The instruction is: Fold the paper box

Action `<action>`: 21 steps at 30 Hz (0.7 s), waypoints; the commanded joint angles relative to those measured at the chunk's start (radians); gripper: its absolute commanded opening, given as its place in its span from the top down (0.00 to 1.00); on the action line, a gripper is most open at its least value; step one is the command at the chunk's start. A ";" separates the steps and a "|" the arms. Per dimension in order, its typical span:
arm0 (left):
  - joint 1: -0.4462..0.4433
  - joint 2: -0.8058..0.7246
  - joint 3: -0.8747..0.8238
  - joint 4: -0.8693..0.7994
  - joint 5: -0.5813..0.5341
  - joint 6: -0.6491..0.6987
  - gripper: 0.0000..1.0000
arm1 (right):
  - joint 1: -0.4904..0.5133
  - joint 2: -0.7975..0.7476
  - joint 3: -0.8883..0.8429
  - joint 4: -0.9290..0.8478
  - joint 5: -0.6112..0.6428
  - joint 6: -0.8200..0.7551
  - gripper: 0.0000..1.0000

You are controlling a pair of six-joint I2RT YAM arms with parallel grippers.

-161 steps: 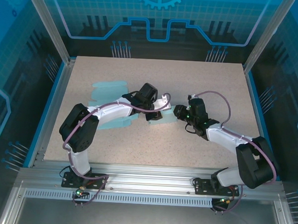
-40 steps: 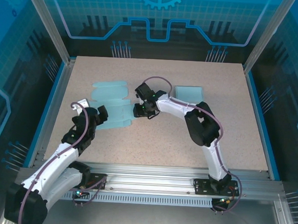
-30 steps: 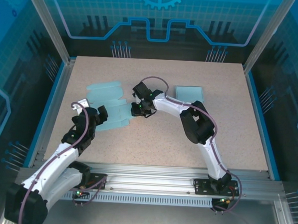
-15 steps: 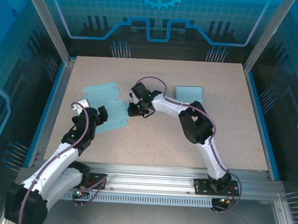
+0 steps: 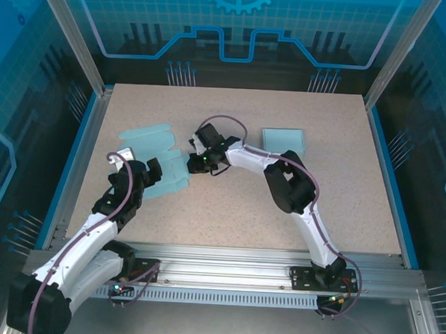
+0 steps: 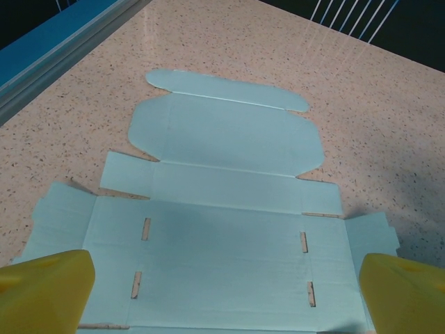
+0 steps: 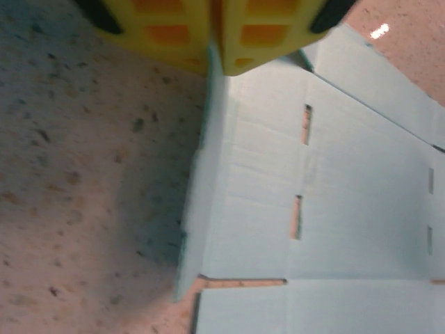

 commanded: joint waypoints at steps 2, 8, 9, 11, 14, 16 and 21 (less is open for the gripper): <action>0.008 -0.011 -0.006 -0.015 0.025 0.000 0.01 | -0.003 -0.084 -0.099 0.016 0.054 0.001 1.00; 0.011 0.004 0.014 -0.015 0.089 -0.020 0.01 | -0.090 -0.303 -0.357 0.137 0.111 0.130 1.00; 0.011 0.008 0.017 -0.012 0.103 -0.030 0.01 | -0.107 -0.332 -0.399 0.162 0.113 0.157 1.00; 0.013 0.021 0.028 -0.016 0.137 -0.058 0.01 | -0.139 -0.397 -0.499 0.209 0.115 0.210 1.00; 0.016 0.046 0.047 -0.041 0.194 -0.104 0.01 | -0.165 -0.468 -0.604 0.230 0.142 0.251 1.00; 0.016 0.073 0.056 -0.059 0.242 -0.141 0.01 | -0.169 -0.512 -0.661 0.227 0.167 0.263 1.00; 0.017 0.157 0.051 -0.009 0.377 -0.186 0.01 | -0.167 -0.572 -0.748 0.215 0.188 0.288 1.00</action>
